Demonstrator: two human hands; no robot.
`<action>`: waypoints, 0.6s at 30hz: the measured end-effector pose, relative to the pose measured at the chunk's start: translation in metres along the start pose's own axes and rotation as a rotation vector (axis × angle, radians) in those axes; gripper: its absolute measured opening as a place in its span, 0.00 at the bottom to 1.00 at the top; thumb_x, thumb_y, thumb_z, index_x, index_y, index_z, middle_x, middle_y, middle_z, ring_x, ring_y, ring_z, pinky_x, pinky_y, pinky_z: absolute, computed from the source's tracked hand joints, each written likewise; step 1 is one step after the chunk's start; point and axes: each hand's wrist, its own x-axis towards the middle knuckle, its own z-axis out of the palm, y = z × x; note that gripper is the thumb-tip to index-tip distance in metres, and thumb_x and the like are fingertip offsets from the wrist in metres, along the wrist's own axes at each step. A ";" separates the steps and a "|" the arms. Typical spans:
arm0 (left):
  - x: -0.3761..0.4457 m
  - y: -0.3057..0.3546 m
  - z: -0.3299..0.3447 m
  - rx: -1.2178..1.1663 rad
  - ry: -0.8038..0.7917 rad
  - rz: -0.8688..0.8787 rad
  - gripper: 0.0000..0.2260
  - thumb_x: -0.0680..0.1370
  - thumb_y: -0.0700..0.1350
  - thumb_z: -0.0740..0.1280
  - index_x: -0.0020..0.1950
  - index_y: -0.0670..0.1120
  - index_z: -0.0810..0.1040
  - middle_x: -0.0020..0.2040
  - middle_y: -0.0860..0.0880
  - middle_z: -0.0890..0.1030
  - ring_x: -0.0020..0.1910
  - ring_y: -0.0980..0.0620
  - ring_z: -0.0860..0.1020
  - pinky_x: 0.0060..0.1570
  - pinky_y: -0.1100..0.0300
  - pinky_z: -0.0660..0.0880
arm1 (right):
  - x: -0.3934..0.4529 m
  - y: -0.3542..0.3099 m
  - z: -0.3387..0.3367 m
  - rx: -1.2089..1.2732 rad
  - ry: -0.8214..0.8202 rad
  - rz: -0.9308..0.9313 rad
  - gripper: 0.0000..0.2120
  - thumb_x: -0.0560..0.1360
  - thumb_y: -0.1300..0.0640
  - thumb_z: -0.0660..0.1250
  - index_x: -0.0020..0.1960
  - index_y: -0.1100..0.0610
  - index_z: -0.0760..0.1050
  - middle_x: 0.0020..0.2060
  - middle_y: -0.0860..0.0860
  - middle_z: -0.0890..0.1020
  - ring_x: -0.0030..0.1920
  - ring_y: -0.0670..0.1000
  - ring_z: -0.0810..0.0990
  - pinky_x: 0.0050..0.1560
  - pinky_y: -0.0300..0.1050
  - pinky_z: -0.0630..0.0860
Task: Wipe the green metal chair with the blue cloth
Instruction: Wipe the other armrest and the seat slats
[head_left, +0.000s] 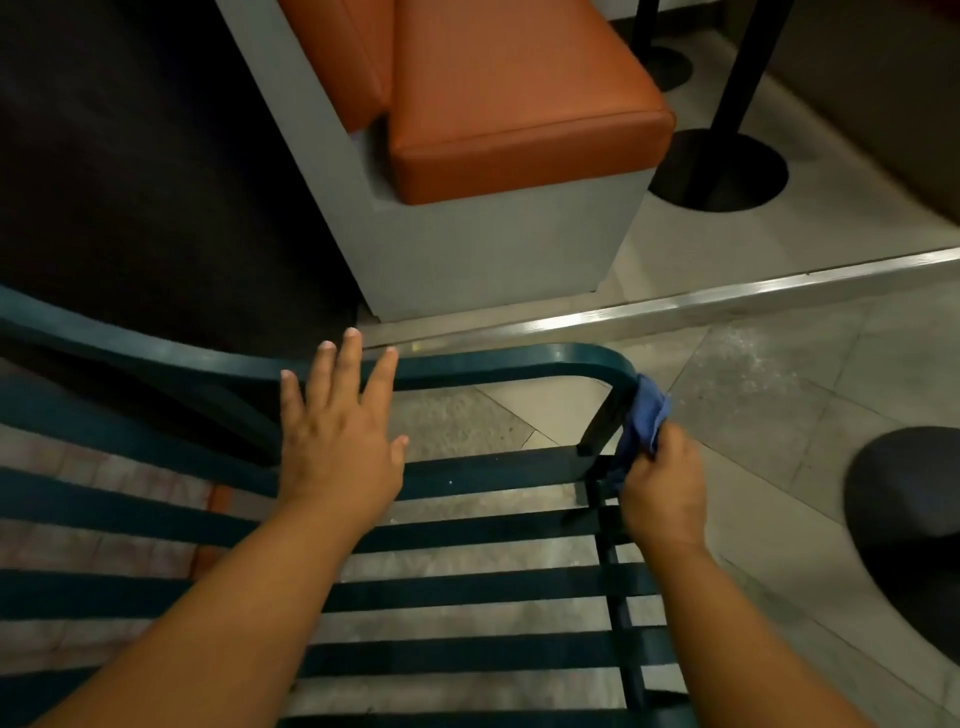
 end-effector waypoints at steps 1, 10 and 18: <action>-0.003 -0.006 0.003 0.022 0.005 -0.021 0.39 0.77 0.58 0.61 0.78 0.52 0.39 0.78 0.44 0.38 0.77 0.42 0.40 0.73 0.40 0.42 | -0.005 0.005 0.010 -0.033 -0.002 -0.006 0.05 0.77 0.67 0.61 0.52 0.62 0.71 0.49 0.59 0.75 0.48 0.60 0.76 0.45 0.50 0.72; -0.011 -0.063 -0.004 0.146 0.029 -0.221 0.37 0.76 0.59 0.60 0.78 0.51 0.45 0.79 0.44 0.44 0.76 0.41 0.40 0.69 0.33 0.39 | -0.031 0.003 0.086 -0.690 -0.261 -0.159 0.34 0.78 0.58 0.62 0.78 0.45 0.49 0.79 0.54 0.50 0.77 0.59 0.50 0.75 0.57 0.51; -0.028 -0.113 -0.033 0.109 0.126 -0.258 0.33 0.75 0.57 0.63 0.77 0.51 0.54 0.77 0.44 0.56 0.77 0.43 0.47 0.68 0.33 0.39 | -0.114 -0.088 0.195 -0.691 -0.733 -0.332 0.42 0.76 0.63 0.66 0.79 0.50 0.41 0.78 0.57 0.41 0.78 0.59 0.42 0.75 0.58 0.46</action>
